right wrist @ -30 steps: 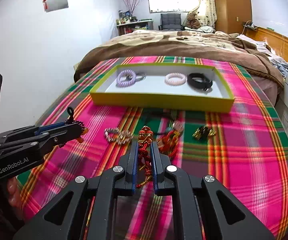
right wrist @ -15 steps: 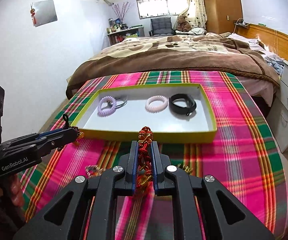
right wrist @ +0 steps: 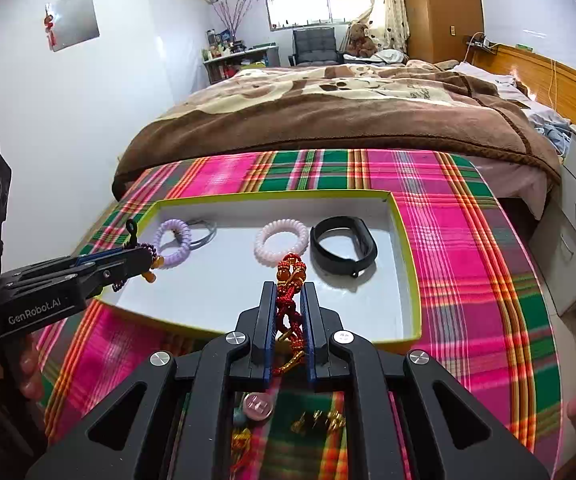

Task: Organize jewelry
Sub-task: 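Carry both necklaces into the yellow box and lower them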

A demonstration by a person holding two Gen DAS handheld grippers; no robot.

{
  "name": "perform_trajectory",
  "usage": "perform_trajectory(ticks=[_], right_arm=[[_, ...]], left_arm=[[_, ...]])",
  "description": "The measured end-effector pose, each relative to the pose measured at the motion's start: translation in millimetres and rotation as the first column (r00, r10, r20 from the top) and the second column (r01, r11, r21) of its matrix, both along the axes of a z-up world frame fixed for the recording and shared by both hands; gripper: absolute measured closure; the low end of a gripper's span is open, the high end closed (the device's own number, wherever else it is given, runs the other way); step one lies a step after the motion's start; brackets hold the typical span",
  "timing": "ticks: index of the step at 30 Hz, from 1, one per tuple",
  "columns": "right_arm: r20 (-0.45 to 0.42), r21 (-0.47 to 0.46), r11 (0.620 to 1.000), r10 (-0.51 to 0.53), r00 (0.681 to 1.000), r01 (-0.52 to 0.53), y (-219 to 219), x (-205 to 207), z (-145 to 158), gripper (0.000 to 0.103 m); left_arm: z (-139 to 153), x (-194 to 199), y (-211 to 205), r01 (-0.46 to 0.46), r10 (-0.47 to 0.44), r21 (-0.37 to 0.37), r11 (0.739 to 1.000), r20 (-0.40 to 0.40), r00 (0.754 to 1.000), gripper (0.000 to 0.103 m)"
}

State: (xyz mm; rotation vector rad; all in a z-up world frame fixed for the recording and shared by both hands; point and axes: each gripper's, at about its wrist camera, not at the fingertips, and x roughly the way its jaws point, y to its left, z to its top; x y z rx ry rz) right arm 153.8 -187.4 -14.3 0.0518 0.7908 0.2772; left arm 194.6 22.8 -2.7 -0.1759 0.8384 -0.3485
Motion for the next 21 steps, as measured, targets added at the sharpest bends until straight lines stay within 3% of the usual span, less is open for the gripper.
perform_trajectory(ticks=[21], right_arm=[[-0.080,-0.052,0.998,0.022,0.997,-0.027,-1,36,-32,0.091]], left_arm=[[-39,47,-16,-0.007,0.011,0.052,0.999,-0.078,0.997,0.079]])
